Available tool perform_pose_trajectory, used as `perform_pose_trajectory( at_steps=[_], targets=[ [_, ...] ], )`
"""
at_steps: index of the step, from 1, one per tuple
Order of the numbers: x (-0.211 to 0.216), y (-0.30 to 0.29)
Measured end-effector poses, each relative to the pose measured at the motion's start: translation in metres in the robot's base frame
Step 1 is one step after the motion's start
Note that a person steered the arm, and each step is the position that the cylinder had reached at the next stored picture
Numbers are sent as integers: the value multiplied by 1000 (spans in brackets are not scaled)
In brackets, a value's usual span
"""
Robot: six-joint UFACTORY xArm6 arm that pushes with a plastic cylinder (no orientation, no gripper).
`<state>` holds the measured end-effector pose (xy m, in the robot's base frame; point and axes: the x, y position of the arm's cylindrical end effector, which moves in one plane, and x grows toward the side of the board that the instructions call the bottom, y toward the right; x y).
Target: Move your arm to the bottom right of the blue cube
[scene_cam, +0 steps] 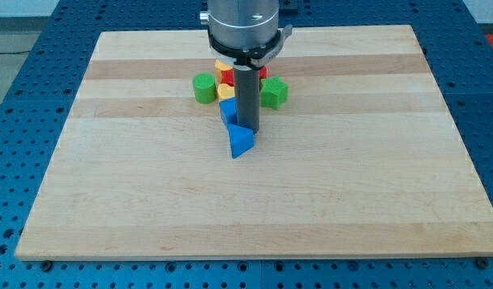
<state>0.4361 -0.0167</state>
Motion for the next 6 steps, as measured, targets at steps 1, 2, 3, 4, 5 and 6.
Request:
perform_pose_trajectory(
  at_steps=[1, 2, 3, 4, 5, 6],
  targets=[
    [0, -12],
    [1, 0],
    [1, 53],
    [-9, 59],
    [-14, 27],
    [-14, 0]
  ],
)
